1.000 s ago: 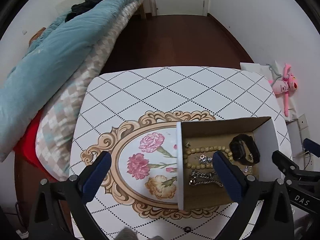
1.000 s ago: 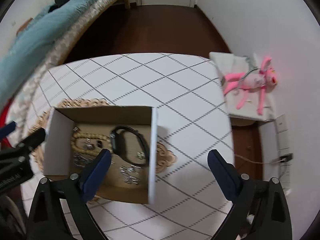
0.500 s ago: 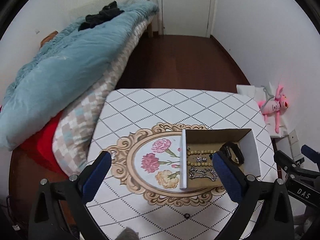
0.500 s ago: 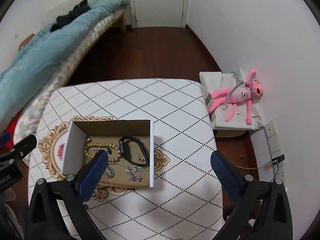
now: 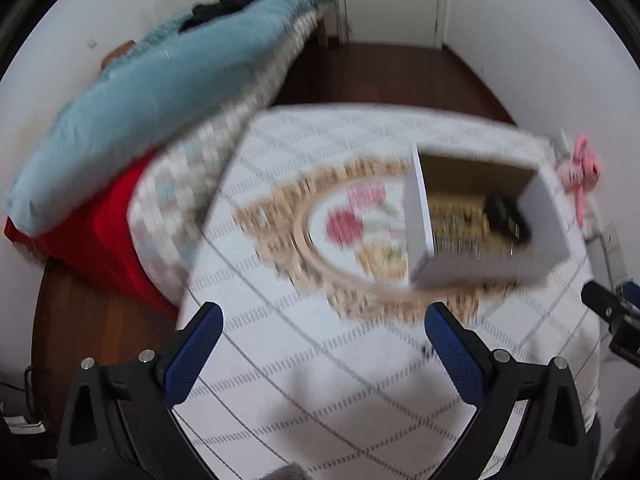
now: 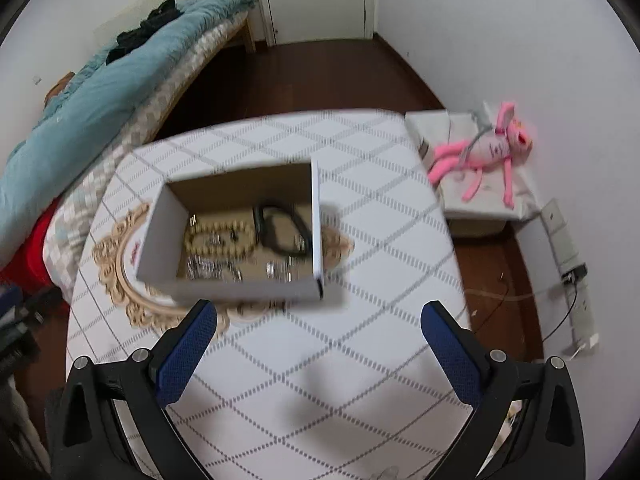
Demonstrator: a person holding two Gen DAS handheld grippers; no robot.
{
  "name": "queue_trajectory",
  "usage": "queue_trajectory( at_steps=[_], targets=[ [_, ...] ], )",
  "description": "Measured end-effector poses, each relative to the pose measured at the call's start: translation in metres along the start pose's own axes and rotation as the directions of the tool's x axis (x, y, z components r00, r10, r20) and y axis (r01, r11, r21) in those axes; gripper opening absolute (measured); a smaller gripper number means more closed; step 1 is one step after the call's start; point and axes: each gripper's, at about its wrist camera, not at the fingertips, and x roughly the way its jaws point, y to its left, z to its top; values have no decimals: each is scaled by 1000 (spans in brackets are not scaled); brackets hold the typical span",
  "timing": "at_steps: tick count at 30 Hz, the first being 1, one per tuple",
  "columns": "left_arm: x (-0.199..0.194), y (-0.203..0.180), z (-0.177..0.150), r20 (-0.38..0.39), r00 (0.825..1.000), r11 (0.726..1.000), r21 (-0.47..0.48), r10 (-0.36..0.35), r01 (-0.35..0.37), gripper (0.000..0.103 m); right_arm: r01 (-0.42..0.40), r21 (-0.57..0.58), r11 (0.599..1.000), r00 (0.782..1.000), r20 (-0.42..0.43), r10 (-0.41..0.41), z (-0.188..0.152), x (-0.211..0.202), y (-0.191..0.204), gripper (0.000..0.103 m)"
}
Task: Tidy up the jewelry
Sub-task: 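Grasp the small black ring with the left gripper, then carry the black ring into the box and open the left gripper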
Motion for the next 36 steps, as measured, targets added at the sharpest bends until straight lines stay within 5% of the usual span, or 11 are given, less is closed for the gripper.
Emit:
queue_trajectory(
  at_steps=[7, 11, 15, 22, 36],
  targets=[
    [49, -42, -37, -116, 993, 998, 59, -32, 39, 101, 16, 29, 999, 994, -107, -12, -47, 42, -6, 96],
    [66, -58, -42, -157, 986, 995, 70, -62, 74, 81, -5, 18, 1000, 986, -169, 8, -61, 64, -5, 68],
    [72, -65, -41, -164, 984, 994, 72, -75, 88, 62, -13, -2, 1000, 979, -204, 12, -69, 76, -1, 67],
    [69, -72, -38, -156, 981, 989, 66, -119, 131, 11, -10, 1, 1000, 976, -216, 10, -72, 85, -1, 67],
    [58, -71, -41, -132, 980, 985, 66, -152, 162, 10, -30, 41, 999, 979, -202, 38, -66, 80, -9, 61]
  ],
)
